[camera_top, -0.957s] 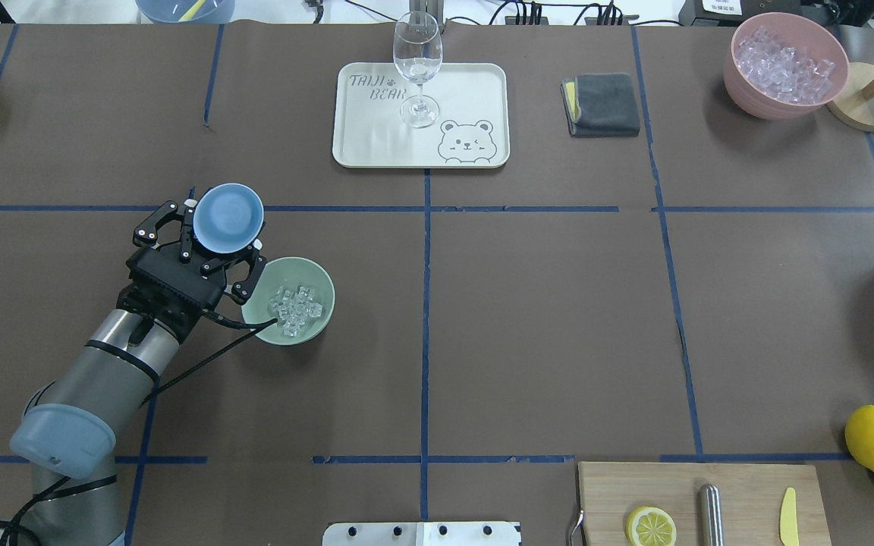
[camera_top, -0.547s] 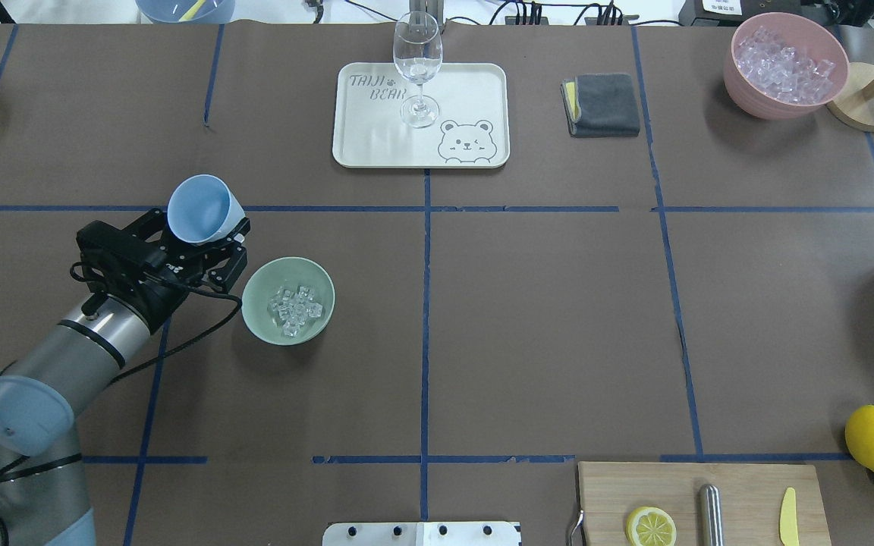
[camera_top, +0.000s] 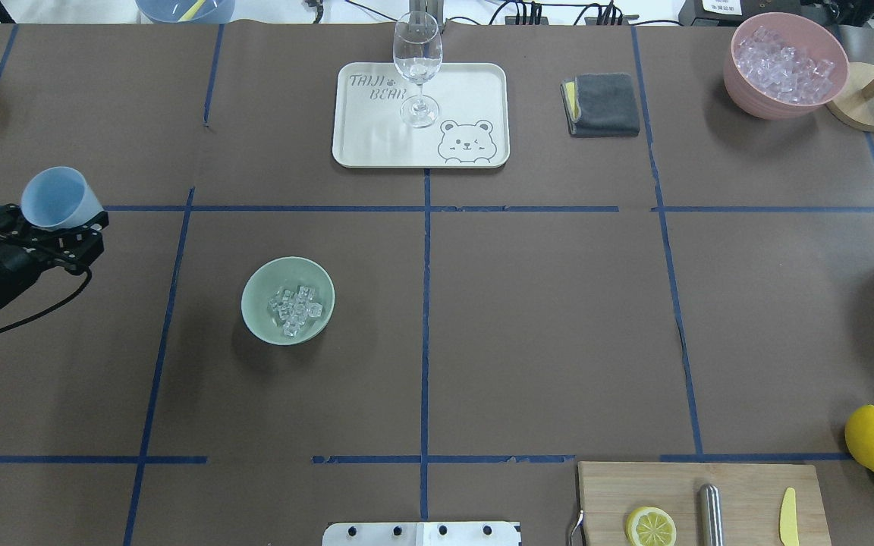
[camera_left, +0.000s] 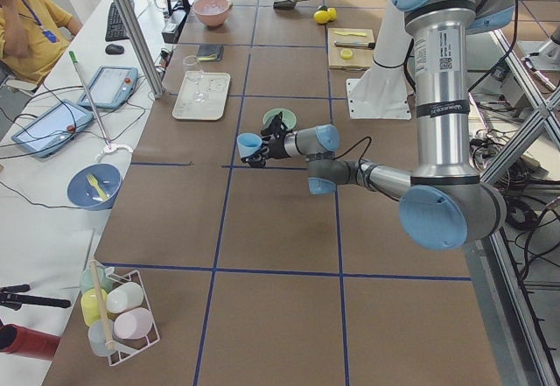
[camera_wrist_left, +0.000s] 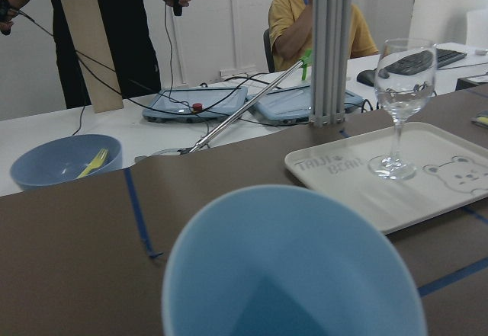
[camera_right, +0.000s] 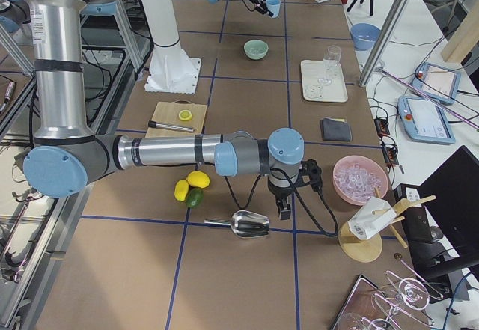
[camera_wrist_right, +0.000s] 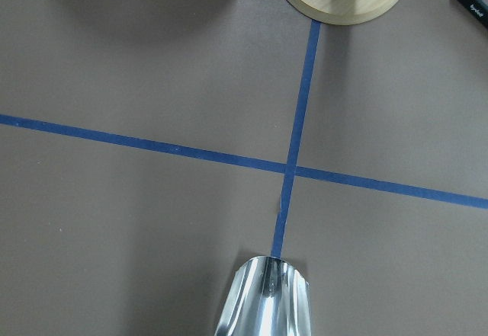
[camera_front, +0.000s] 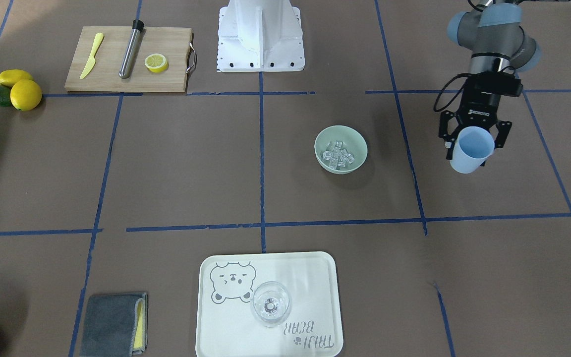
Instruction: Pour ice into bowl
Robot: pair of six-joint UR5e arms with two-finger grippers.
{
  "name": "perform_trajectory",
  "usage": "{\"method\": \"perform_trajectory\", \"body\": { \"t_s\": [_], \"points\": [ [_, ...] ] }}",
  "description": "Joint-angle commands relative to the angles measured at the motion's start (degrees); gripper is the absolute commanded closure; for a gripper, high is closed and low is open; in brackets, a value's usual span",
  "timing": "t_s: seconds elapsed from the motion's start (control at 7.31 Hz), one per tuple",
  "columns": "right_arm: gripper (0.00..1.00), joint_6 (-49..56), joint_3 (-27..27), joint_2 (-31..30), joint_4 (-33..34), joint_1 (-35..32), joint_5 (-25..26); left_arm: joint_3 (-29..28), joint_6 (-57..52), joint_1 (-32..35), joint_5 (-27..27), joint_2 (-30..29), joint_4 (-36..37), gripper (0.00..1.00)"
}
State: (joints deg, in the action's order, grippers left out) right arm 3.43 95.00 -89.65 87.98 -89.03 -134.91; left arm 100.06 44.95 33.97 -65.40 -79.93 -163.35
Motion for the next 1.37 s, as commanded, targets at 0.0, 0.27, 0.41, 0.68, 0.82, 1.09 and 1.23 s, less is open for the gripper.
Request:
{"method": "perform_trajectory", "body": {
  "t_s": [0.0, 0.27, 0.41, 0.68, 0.82, 1.09, 1.23],
  "points": [
    [0.0, 0.0, 0.01, 0.0, 0.0, 0.0, 0.0, -2.57, 11.58, 1.45, -1.57, 3.11, 0.14, 1.0],
    [0.0, -0.09, 0.09, 0.0, 0.0, 0.0, 0.0, -8.79, 20.39, 1.28, -0.97, 2.85, -0.73, 1.0],
    [0.0, -0.09, 0.35, 0.0, 0.0, 0.0, 0.0, -11.53, 26.01, 0.75, -0.79, 2.59, -0.92, 1.0],
    [0.0, -0.09, 0.44, 0.0, 0.0, 0.0, 0.0, -12.08, 29.14, -1.44, 2.1, 2.5, -0.83, 1.0],
    [0.0, -0.09, 0.53, 0.0, 0.0, 0.0, 0.0, -12.0, 29.75, -2.41, 3.07, 2.41, -0.83, 1.0],
    [0.0, 0.0, 0.8, -0.09, 0.0, 0.0, 0.0, -11.91, 29.76, -6.62, 8.87, 2.41, -0.83, 1.0],
    [0.0, 0.0, 0.88, -0.09, 0.0, 0.0, 0.0, -12.08, 29.76, -7.77, 10.36, 2.58, -0.83, 1.0]
  ]
}}
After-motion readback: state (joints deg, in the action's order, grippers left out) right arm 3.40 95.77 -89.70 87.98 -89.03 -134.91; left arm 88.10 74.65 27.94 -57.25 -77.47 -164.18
